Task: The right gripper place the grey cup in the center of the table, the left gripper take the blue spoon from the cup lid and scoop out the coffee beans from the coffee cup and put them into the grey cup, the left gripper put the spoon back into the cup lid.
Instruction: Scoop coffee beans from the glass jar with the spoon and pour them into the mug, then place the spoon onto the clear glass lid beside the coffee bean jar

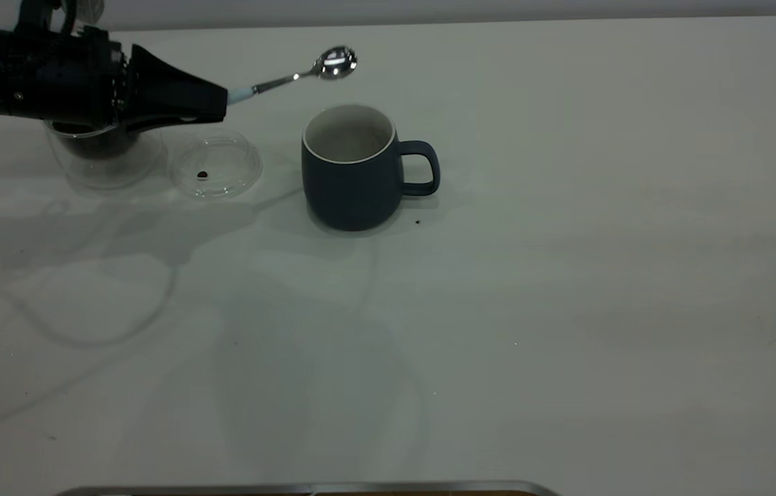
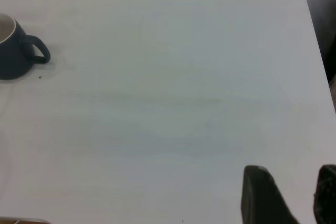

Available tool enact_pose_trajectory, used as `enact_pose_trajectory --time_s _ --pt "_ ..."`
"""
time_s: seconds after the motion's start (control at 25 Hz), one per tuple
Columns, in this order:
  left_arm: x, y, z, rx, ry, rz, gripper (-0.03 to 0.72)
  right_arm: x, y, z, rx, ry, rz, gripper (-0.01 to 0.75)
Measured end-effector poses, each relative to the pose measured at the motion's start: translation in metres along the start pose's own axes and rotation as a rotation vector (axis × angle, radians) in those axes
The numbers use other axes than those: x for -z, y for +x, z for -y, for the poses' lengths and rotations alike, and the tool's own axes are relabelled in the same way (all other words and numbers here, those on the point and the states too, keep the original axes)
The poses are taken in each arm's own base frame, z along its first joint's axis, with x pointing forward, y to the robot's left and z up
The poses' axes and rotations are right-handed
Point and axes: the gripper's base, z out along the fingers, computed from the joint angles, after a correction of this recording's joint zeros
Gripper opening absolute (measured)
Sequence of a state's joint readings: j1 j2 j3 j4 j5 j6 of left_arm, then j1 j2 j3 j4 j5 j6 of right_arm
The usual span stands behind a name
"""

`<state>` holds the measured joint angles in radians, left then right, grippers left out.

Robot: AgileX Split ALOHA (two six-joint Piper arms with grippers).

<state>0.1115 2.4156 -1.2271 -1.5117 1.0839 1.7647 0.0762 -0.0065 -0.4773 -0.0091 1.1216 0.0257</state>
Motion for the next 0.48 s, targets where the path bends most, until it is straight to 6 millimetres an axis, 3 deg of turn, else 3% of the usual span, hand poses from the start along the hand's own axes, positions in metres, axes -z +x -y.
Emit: enact_pose_trajectory --time_s 0.28,0.48 --pt "0.005 -0.001 0.002 0.127 0.041 0.017 0.13 0.0 0.0 0.0 0.0 0.0 0.0 0.281" --pt "0.029 0.003 -0.005 0.274 0.013 -0.017 0.13 0.0 0.0 0.0 0.0 0.0 0.0 0.281"
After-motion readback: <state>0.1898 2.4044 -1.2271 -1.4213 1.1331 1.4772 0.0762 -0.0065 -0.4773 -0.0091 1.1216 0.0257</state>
